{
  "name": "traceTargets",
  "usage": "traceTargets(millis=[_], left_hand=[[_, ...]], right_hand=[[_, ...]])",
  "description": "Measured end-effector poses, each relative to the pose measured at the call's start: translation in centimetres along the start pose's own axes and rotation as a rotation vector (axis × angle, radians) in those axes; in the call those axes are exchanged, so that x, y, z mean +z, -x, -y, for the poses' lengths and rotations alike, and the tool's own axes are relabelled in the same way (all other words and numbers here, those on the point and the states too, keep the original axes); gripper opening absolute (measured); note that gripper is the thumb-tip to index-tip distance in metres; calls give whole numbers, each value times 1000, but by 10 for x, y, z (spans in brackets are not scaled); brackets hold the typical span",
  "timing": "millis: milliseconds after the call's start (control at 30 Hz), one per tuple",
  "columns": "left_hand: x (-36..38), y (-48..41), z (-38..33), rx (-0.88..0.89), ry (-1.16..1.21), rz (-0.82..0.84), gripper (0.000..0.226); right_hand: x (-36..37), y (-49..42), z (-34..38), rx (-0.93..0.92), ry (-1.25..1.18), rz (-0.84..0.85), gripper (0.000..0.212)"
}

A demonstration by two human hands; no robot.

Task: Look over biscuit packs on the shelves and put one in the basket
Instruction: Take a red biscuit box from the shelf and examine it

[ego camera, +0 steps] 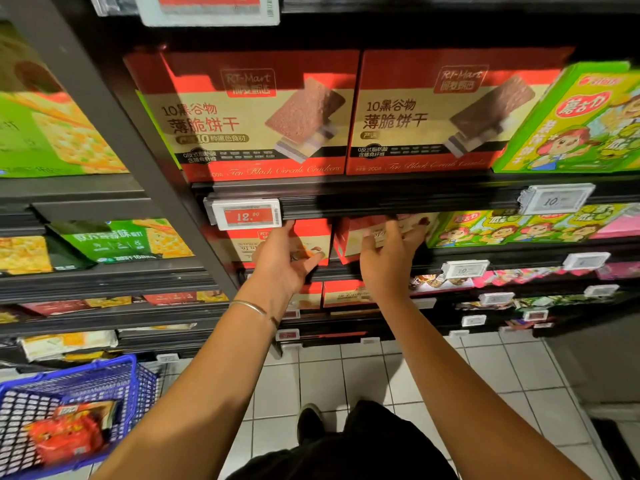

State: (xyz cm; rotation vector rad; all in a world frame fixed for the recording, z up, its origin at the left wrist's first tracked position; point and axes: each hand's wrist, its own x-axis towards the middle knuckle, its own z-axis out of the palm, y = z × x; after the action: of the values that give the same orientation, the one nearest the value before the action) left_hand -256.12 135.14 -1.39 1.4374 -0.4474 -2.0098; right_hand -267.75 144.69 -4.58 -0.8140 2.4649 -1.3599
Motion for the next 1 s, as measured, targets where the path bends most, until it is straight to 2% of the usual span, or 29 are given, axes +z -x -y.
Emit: traceTargets(millis=[67, 133, 233, 300, 400, 467, 633, 767, 1000], left_hand=[[3, -2, 2, -15, 16, -6, 33], [6, -2, 4, -32, 18, 16, 26], [10, -2, 5, -27, -16, 21, 20], [11, -4, 3, -14, -50, 21, 21], [12, -3, 0, -47, -95, 54, 19], [11, -3, -2, -78, -82, 57, 19], [13, -5, -1, -50, -67, 78, 15], [13, -10, -3, -69, -52, 89, 16], [16, -7, -9, -90, 44, 73, 20]], right_hand=[[1, -2, 4, 63, -131, 1, 18], [1, -3, 7, 117, -260, -76, 19], [1, -7, 16, 241, -517, -221, 48], [-1, -16, 22, 426, -700, -271, 59], [-7, -32, 22, 780, -756, -147, 72], [-11, -37, 20, 876, -798, -34, 77], [-14, -43, 22, 919, -1052, 84, 65], [-10, -43, 25, 945, -1144, 74, 56], [-3, -40, 32, 996, -1208, 22, 53]])
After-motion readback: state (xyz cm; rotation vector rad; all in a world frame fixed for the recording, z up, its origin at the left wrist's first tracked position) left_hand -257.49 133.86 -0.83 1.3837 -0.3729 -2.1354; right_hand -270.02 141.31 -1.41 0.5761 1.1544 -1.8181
